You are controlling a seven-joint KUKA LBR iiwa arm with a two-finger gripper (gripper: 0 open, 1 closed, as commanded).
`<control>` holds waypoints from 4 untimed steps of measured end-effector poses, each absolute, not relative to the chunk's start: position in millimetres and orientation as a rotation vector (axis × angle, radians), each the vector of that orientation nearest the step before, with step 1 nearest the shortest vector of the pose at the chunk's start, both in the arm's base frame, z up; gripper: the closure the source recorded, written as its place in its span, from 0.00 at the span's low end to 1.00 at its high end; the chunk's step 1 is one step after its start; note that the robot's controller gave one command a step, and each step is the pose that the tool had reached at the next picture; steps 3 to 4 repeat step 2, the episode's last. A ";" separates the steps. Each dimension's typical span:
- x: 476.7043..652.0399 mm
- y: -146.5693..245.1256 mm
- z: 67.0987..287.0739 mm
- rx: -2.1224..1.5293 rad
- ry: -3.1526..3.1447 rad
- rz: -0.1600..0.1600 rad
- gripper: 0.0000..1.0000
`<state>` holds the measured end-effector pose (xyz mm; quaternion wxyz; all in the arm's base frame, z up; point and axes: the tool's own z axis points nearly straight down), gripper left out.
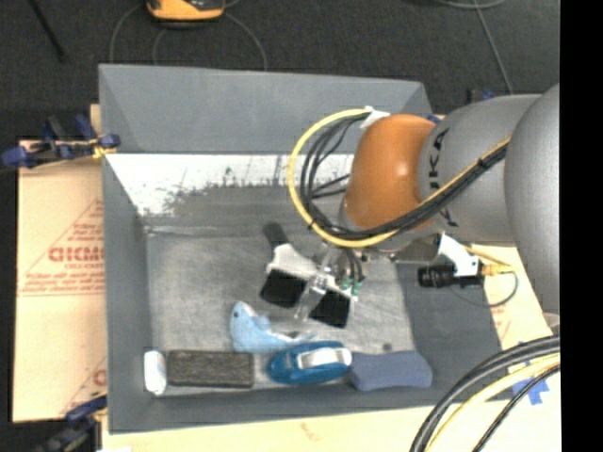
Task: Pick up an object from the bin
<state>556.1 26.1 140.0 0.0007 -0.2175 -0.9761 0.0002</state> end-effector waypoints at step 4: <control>557.3 26.0 170.1 -0.681 -3.070 -0.001 1.00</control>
Offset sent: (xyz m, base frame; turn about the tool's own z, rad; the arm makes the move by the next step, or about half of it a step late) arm 0.0001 0.0002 0.0505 0.0000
